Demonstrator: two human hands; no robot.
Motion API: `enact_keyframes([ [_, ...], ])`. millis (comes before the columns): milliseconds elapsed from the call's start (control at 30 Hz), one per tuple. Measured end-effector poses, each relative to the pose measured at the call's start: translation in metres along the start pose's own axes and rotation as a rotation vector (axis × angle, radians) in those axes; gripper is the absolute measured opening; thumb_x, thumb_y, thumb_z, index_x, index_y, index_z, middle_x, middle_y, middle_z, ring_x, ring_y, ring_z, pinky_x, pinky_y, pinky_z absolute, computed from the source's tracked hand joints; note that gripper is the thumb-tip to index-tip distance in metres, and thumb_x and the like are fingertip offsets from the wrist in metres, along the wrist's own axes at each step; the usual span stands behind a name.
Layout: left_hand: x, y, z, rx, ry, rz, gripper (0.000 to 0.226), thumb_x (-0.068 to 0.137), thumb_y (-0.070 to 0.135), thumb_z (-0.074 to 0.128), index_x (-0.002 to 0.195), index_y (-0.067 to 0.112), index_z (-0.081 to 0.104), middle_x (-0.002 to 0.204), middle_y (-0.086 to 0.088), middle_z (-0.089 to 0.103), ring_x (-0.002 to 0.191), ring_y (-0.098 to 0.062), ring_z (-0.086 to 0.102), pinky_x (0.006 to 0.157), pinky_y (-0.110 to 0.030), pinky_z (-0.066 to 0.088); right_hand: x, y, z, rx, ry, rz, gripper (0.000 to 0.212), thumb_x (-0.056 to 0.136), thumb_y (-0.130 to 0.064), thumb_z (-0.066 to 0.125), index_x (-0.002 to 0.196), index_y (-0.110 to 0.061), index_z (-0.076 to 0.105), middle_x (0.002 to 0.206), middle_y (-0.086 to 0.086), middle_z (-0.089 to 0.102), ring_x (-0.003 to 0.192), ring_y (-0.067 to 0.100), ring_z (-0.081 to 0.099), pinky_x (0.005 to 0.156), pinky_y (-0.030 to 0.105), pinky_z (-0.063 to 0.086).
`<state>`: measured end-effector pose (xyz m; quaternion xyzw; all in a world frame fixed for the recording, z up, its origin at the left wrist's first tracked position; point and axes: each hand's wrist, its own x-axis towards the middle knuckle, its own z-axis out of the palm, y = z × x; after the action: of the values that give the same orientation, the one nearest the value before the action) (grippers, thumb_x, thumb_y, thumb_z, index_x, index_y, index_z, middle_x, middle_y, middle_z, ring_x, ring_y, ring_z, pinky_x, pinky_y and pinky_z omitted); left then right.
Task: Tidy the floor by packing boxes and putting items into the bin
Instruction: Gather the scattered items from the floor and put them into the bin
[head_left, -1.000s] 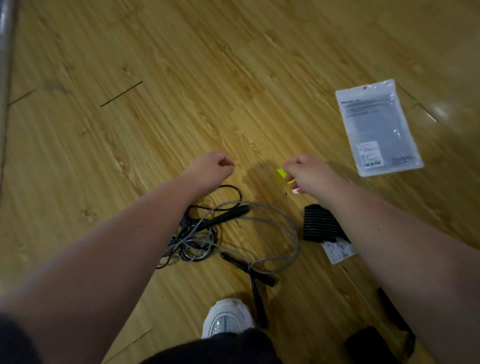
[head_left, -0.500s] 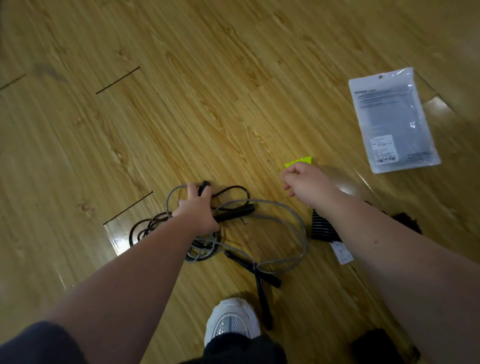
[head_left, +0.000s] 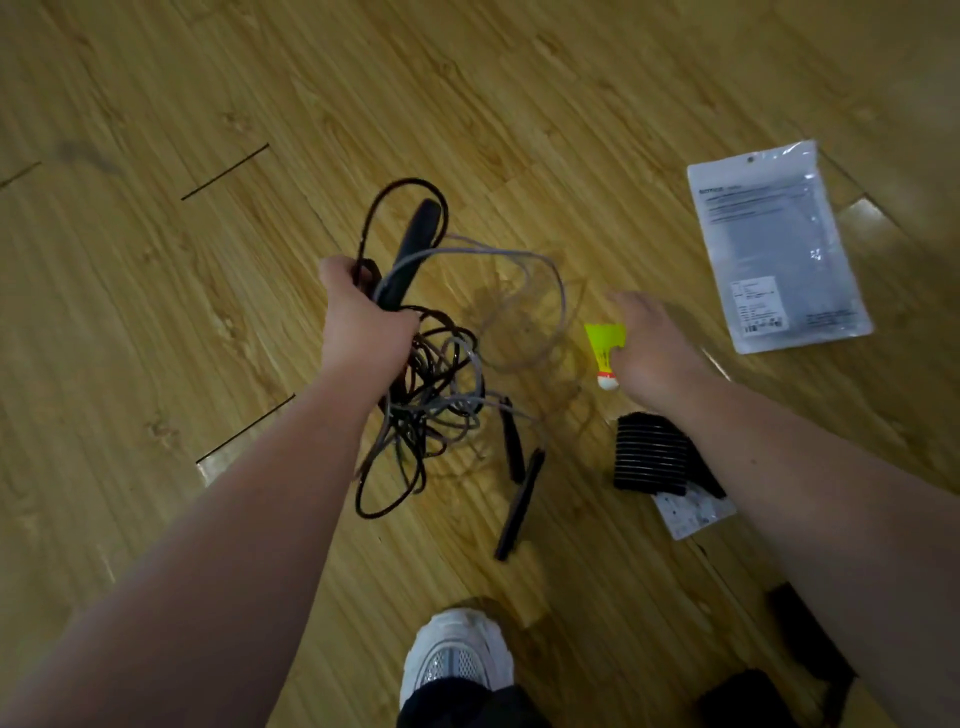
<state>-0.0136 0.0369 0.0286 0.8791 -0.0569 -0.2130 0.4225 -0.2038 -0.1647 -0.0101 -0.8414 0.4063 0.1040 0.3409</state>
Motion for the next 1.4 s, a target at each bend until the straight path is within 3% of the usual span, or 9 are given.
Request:
enact_keyframes([
  [100, 0.008, 0.007, -0.007, -0.106, 0.086, -0.102, 0.061, 0.070, 0.015, 0.066, 0.108, 0.043, 0.027, 0.093, 0.001, 0.055, 0.062, -0.016, 0.062, 0.040, -0.022, 0.046, 0.002, 0.006, 0.010, -0.219, -0.098, -0.017, 0.077, 0.090, -0.004, 0.057, 0.154, -0.026, 0.019, 0.156, 0.007, 0.027, 0.134, 0.036, 0.033, 0.101, 0.041, 0.036],
  [233, 0.009, 0.004, -0.006, -0.170, 0.093, -0.207, 0.060, 0.074, 0.014, 0.065, 0.121, 0.035, 0.035, 0.093, -0.003, 0.057, 0.064, -0.018, 0.060, 0.051, -0.034, 0.058, -0.004, 0.016, 0.020, -0.264, 0.034, 0.032, 0.032, 0.093, -0.011, 0.056, 0.124, -0.010, 0.055, 0.127, 0.015, 0.051, 0.099, 0.028, 0.050, 0.070, 0.029, 0.033],
  [500, -0.012, 0.036, 0.037, -0.092, -0.122, -0.010, 0.050, 0.075, 0.011, 0.065, 0.116, 0.032, 0.044, 0.090, 0.005, 0.057, 0.056, -0.007, 0.059, 0.037, -0.015, 0.043, -0.065, 0.031, -0.029, 0.538, 0.345, 0.288, 0.025, 0.094, -0.022, 0.048, 0.072, -0.011, 0.052, 0.074, 0.001, 0.050, 0.073, 0.019, 0.046, 0.061, 0.032, 0.029],
  [700, -0.029, 0.063, 0.085, 0.057, -0.287, 0.122, 0.061, 0.077, 0.014, 0.067, 0.129, 0.032, 0.040, 0.090, 0.012, 0.054, 0.057, -0.001, 0.062, 0.032, -0.011, 0.036, -0.106, 0.064, 0.011, 0.452, 0.026, 0.371, 0.025, 0.092, -0.035, 0.064, 0.080, -0.015, 0.072, 0.106, 0.009, 0.065, 0.107, 0.032, 0.056, 0.095, 0.052, 0.044],
  [767, -0.033, 0.065, 0.099, 0.078, -0.317, 0.139, 0.062, 0.077, 0.014, 0.067, 0.130, 0.032, 0.040, 0.090, 0.011, 0.053, 0.056, 0.013, 0.058, 0.030, -0.009, 0.035, -0.105, 0.062, 0.022, 0.354, -0.011, 0.466, 0.017, 0.089, -0.049, 0.063, 0.083, -0.036, 0.072, 0.153, 0.000, 0.035, 0.146, 0.036, 0.014, 0.116, 0.058, 0.014],
  [867, -0.039, 0.067, 0.119, 0.092, -0.372, 0.130, 0.060, 0.078, 0.012, 0.067, 0.128, 0.032, 0.040, 0.090, 0.009, 0.054, 0.053, 0.011, 0.059, 0.031, -0.010, 0.036, -0.102, 0.066, 0.036, 0.334, -0.065, 0.580, 0.009, 0.089, -0.051, 0.062, 0.089, -0.044, 0.068, 0.163, -0.005, -0.011, 0.145, 0.040, -0.023, 0.113, 0.063, 0.001],
  [1000, -0.050, 0.069, 0.140, 0.140, -0.441, 0.114, 0.059, 0.080, 0.009, 0.064, 0.127, 0.034, 0.037, 0.090, 0.004, 0.056, 0.046, -0.005, 0.062, 0.032, -0.014, 0.038, -0.106, 0.069, 0.050, 0.315, 0.051, 0.568, 0.012, 0.093, -0.035, 0.062, 0.093, -0.031, 0.073, 0.156, -0.001, 0.019, 0.142, 0.039, 0.010, 0.110, 0.048, 0.023],
  [1133, -0.054, 0.069, 0.147, 0.194, -0.458, 0.140, 0.060, 0.080, 0.013, 0.064, 0.129, 0.034, 0.035, 0.093, 0.005, 0.057, 0.062, -0.020, 0.064, 0.040, -0.024, 0.047, -0.112, 0.072, 0.056, 0.346, 0.221, 0.447, 0.017, 0.094, -0.025, 0.062, 0.097, -0.017, 0.077, 0.111, -0.004, 0.038, 0.113, 0.022, 0.036, 0.094, 0.033, 0.034],
  [1400, -0.053, 0.069, 0.142, 0.218, -0.394, 0.175, 0.068, 0.080, 0.013, 0.066, 0.137, 0.031, 0.034, 0.089, 0.013, 0.054, 0.060, -0.008, 0.061, 0.032, -0.012, 0.038, -0.159, 0.077, 0.059, 0.784, 0.392, 0.504, 0.016, 0.087, -0.019, 0.071, 0.074, -0.025, 0.062, 0.093, -0.010, 0.047, 0.083, 0.003, 0.049, 0.068, 0.014, 0.038],
])
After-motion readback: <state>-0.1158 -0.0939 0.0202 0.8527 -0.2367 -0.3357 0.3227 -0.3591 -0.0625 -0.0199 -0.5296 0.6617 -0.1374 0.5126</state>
